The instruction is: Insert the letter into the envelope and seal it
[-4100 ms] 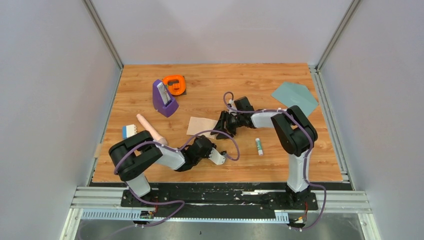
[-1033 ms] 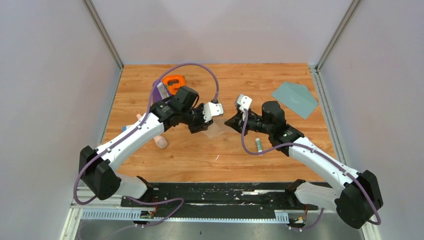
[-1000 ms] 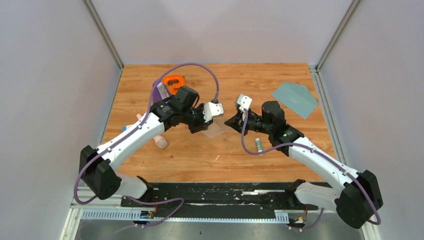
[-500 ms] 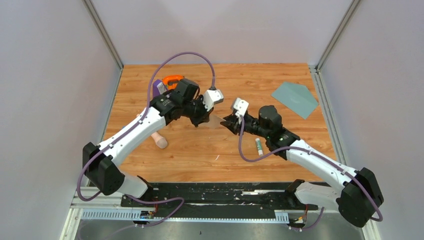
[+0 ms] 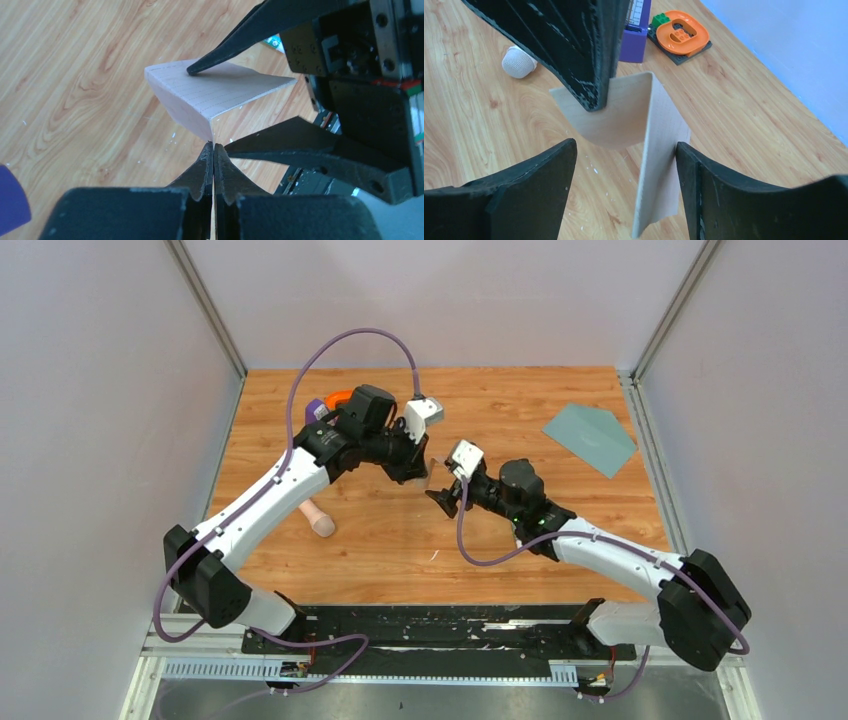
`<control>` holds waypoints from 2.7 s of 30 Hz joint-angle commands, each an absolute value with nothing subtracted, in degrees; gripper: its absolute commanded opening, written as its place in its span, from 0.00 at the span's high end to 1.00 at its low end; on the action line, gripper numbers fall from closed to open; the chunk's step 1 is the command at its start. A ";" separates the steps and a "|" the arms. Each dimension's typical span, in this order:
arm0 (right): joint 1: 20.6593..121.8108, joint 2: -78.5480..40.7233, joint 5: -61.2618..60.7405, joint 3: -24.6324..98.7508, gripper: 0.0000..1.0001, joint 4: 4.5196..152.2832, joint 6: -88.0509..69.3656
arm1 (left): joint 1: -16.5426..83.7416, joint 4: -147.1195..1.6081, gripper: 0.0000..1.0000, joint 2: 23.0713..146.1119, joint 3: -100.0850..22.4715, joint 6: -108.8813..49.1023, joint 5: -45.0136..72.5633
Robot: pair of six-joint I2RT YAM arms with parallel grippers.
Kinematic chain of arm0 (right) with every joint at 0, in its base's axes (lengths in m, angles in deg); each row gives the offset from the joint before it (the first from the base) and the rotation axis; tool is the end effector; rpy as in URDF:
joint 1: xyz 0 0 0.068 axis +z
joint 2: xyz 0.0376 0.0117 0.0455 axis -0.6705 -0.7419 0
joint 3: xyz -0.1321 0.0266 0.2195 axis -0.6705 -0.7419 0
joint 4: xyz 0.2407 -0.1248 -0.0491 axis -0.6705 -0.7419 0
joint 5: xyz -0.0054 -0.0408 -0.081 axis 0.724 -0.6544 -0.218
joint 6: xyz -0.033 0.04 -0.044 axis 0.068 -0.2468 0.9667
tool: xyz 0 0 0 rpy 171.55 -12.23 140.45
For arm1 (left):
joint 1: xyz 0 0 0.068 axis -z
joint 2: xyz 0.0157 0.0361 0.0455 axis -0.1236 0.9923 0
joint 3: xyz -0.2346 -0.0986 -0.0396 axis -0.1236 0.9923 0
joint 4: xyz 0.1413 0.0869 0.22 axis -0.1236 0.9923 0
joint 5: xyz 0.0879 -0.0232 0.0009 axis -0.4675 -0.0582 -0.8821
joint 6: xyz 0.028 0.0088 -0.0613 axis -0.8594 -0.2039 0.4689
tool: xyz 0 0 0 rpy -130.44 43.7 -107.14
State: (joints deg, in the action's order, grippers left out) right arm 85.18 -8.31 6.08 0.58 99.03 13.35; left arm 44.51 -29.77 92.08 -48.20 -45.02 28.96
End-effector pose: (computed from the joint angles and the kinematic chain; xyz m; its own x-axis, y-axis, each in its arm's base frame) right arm 0.2210 0.2247 0.2386 0.0910 -0.2782 -0.9562 -0.8430 0.4896 -0.2227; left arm 0.2589 -0.2254 0.3304 -0.4838 0.4414 -0.7557 0.8229 0.5235 -0.2210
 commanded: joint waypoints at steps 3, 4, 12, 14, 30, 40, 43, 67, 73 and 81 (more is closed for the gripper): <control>88.18 -10.68 2.04 1.36 0.23 107.04 12.51 | 43.35 -32.58 1.00 92.68 -50.49 -35.91 29.80; 88.31 -10.69 2.20 1.00 0.21 107.33 12.30 | 42.93 -33.03 1.00 92.72 -50.58 -34.76 29.66; 89.04 -13.41 -2.74 0.80 0.14 112.01 8.24 | 41.65 -34.61 1.00 93.22 -49.69 -28.36 33.88; 89.00 -15.04 -4.56 3.01 0.17 110.23 7.20 | 41.64 -35.01 1.00 93.35 -49.46 -27.15 35.33; 89.04 -16.22 -7.86 5.38 0.63 105.90 5.36 | 39.55 -36.86 1.00 93.30 -48.20 -24.22 34.76; 88.76 -15.34 -7.89 6.95 0.93 100.23 4.12 | 39.27 -36.64 0.59 92.81 -48.36 -25.75 33.72; 86.98 -14.49 -3.20 6.92 1.00 99.04 2.08 | 39.14 -34.98 0.35 92.29 -49.93 -29.62 33.00; 79.30 -10.17 37.44 12.70 1.00 90.54 0.46 | 36.59 -25.85 0.39 88.69 -45.34 -70.64 51.77; 79.26 -10.73 39.11 13.16 1.00 90.78 0.23 | 36.71 -26.64 0.58 88.91 -46.17 -69.10 54.07; 79.29 -11.23 39.13 13.85 1.00 90.47 0.28 | 38.01 -25.98 0.58 89.39 -46.62 -68.20 56.84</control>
State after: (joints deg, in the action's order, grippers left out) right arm 79.36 -11.54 37.24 11.18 88.58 0.52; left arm 37.01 -24.72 89.48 -45.42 -69.85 53.70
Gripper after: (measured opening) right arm 0.014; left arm 0.431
